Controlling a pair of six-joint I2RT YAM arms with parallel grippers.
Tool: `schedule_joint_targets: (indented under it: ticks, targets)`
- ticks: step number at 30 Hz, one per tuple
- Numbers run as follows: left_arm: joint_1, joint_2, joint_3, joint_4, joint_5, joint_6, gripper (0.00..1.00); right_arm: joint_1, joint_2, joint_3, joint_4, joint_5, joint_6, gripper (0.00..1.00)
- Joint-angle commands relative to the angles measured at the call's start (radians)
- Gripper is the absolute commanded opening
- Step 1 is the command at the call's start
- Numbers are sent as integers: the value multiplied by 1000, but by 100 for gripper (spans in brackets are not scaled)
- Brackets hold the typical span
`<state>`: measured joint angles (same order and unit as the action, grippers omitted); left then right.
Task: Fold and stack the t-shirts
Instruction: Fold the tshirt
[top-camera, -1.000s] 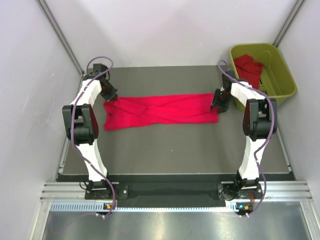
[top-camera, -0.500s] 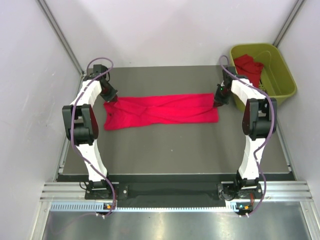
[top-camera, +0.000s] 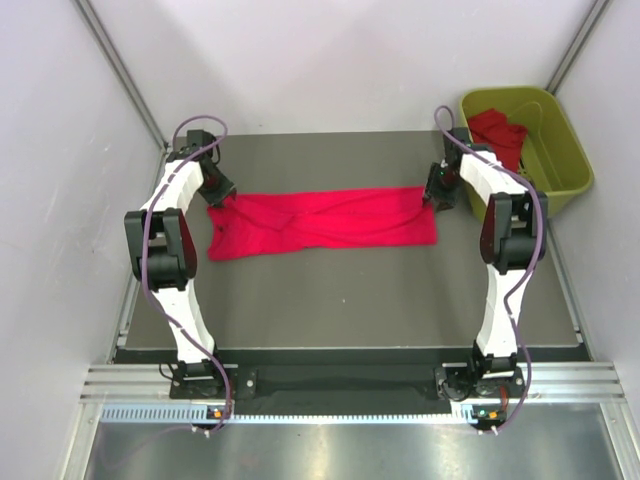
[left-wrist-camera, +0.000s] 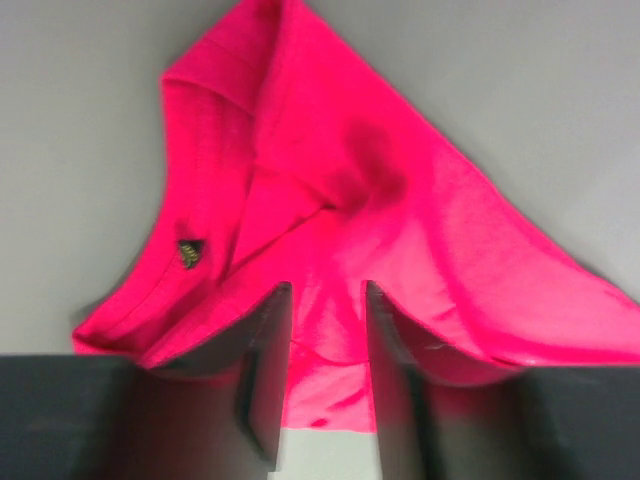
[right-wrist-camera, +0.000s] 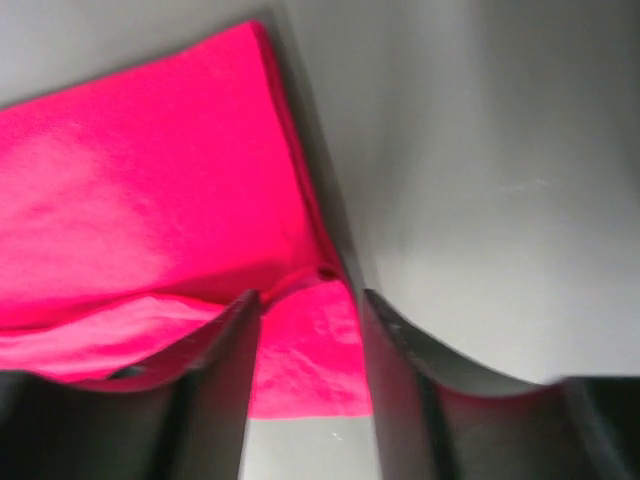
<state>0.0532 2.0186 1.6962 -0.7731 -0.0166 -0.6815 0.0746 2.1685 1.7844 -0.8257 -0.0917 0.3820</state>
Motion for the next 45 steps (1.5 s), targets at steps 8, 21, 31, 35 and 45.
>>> schedule_joint_targets:
  ticks: [8,21,31,35,45]
  targets:
    - [-15,-315,-223,-61,-114,14,59,8,-324,-263,26,6,-55,63]
    - [96,-620,-720,158,108,-65,68,-99,-636,-894,595,-278,228,59]
    - [212,-615,-852,273,211,-46,70,-150,-647,-1077,845,-278,345,57]
    - [215,-624,-891,314,230,-47,71,-153,-598,-1070,892,-270,368,55]
    - [218,-526,-851,354,210,-43,71,-154,-526,-1063,919,-240,423,46]
